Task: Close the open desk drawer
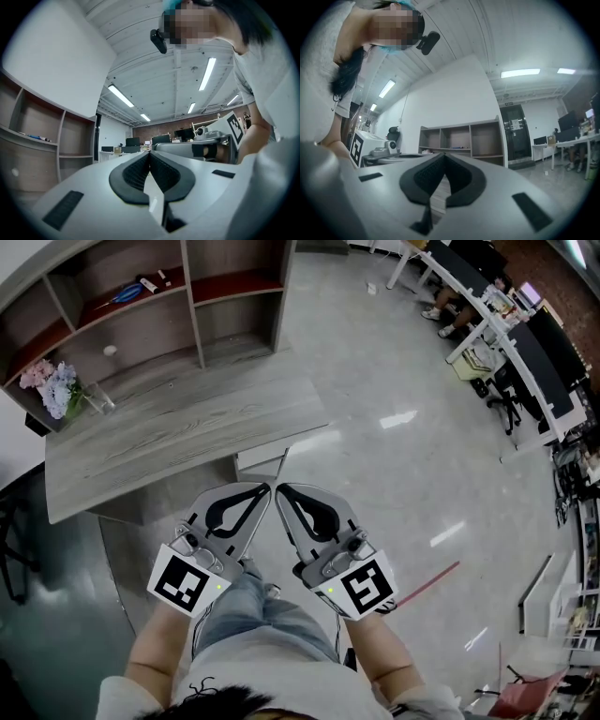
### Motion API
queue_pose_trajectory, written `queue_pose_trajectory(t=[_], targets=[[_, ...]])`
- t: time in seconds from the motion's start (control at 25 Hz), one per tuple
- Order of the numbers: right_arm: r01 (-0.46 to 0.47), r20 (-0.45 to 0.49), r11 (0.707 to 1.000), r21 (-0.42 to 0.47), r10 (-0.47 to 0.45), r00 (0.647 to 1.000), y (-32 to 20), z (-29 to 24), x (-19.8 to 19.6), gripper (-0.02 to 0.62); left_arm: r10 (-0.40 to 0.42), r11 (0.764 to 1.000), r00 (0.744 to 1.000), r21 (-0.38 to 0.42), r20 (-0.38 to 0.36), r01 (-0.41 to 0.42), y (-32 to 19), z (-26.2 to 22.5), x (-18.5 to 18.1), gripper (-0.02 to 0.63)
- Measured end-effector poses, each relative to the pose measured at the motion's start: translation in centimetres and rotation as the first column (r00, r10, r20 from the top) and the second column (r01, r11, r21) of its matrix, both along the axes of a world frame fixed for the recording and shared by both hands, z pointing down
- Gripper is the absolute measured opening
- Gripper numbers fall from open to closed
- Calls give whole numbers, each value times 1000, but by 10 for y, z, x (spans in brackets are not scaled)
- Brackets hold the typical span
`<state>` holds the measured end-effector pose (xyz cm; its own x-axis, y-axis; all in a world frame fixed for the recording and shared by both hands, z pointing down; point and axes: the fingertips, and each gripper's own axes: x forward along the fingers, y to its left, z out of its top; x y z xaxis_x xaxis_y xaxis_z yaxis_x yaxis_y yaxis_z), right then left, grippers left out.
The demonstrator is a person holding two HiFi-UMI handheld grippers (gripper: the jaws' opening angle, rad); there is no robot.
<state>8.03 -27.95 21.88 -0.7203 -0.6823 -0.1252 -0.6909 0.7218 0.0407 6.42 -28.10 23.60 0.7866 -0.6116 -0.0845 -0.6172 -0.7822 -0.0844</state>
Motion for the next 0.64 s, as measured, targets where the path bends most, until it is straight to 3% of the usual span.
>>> queue_pose_trajectory(t=[0.64], targets=[[-13,13,1000,-2,13,1000,17,1,-4,8,-3,1000,1000,-1,-22,3,16,-4,-7,11]])
